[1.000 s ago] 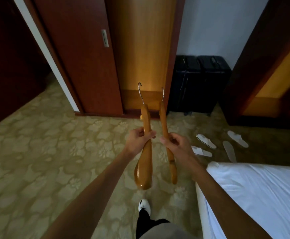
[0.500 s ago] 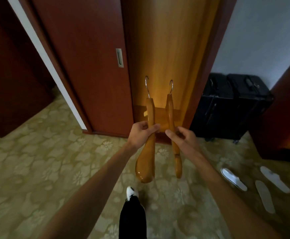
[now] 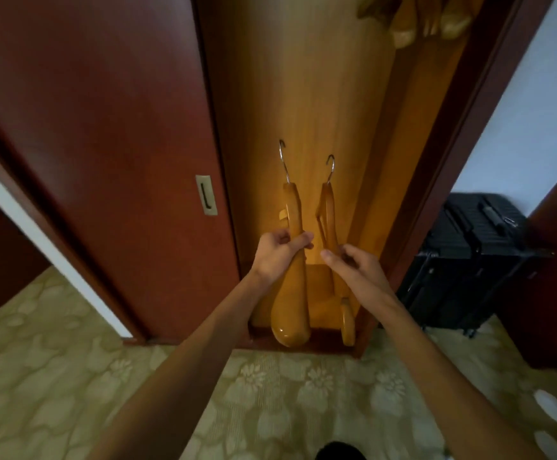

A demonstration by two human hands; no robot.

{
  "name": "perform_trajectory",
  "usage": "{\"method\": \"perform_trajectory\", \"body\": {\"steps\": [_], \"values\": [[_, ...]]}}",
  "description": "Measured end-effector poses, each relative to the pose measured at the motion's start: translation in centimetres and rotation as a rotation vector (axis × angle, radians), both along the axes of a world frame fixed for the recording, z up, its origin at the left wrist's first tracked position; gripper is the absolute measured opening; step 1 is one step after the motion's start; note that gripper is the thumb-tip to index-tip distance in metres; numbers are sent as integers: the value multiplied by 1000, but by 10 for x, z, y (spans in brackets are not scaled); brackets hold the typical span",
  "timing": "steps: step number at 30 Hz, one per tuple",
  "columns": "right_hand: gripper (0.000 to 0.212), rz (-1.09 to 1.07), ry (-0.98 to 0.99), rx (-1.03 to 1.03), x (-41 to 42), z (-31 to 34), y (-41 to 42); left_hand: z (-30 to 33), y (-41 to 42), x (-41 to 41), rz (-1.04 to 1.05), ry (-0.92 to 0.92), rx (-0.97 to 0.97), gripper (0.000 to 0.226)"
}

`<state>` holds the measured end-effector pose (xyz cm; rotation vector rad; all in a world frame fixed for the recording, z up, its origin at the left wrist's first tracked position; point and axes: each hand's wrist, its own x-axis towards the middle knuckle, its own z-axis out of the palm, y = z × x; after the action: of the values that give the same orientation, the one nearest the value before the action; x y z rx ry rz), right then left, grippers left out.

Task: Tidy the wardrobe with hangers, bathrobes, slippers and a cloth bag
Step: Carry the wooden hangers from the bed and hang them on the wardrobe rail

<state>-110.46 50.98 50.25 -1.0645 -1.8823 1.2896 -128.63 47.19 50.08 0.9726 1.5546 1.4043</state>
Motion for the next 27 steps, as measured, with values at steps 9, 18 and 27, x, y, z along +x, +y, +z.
{"method": "perform_trajectory", "body": {"steps": [9, 18, 27], "values": [[51, -54, 59, 119, -68, 66, 180, 68, 186, -66, -33, 63, 93, 31], [36, -45, 174, 236, -125, 169, 329, 192, 330, -110, 15, 147, 242, 27], [39, -115, 320, 320, -157, 249, 407, 283, 408, -136, -2, 234, 311, 28]]}}
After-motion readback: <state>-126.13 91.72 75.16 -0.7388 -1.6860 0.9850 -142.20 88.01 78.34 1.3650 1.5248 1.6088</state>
